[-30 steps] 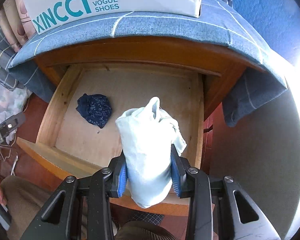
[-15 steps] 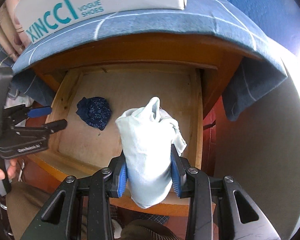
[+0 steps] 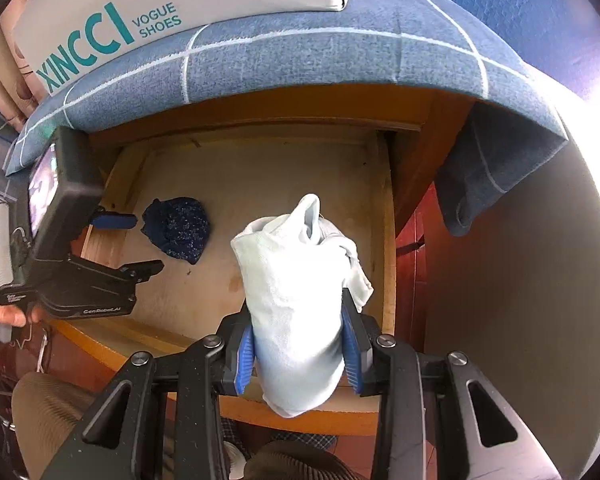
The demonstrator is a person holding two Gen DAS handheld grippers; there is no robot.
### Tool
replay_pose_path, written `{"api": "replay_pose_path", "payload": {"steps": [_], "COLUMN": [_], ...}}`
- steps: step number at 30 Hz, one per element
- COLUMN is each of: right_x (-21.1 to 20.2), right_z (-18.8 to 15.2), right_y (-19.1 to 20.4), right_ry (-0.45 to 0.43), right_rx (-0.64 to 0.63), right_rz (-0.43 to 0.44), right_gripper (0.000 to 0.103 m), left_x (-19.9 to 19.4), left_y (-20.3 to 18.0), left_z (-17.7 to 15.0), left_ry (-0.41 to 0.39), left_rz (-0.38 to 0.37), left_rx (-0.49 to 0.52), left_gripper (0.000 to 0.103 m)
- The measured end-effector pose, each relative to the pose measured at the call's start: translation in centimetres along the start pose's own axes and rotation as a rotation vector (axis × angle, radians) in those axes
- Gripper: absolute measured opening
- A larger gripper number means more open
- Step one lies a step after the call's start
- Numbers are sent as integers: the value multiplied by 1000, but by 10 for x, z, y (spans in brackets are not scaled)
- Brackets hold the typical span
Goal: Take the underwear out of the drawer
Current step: 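Lower the open left tool into the drawer toward the dark blue underwear, then close the left tool on the dark blue floral underwear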
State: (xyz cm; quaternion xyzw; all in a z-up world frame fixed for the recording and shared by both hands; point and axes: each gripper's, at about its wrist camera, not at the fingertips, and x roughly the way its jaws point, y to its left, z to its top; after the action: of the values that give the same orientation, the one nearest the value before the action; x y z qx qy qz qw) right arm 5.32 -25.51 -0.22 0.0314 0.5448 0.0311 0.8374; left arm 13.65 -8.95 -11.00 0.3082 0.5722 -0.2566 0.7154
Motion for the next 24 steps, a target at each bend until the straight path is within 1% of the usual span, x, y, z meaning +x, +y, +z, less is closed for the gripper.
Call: {"api": "replay_pose_path", "payload": {"steps": [6,8,10,12,13,16,17,24], "right_x": [5,6,8,8,8,10,9,10], "right_z": [2,2,2,3,3,3,3,5], "right_y": [1,1,0,-3,-5,-6,-6,-2], "right_ry": [14,14,17,20,22,29,29,32], "right_rx": [4,5,16,28,35,40,38,19], "right_rz": [7,9,16,28,30,36,37,40], "right_gripper": [34,34,34,34,34,34,34,34], "left_x": [12,15,19,22,23,24,24,34], "left_y": [0,1,2,6,9,15,15,15], "left_z": [6,8,10,13,21,29,30,45], "left_ry": [24,25,40,33,33,20,13,38], "left_rz": [-33,-25,-38,-36,-42,-71,-73,-61], "left_rx": [62,80,82,79,72,48,55,106], "left_gripper": [63,63,63,63,63,63,63,63]}}
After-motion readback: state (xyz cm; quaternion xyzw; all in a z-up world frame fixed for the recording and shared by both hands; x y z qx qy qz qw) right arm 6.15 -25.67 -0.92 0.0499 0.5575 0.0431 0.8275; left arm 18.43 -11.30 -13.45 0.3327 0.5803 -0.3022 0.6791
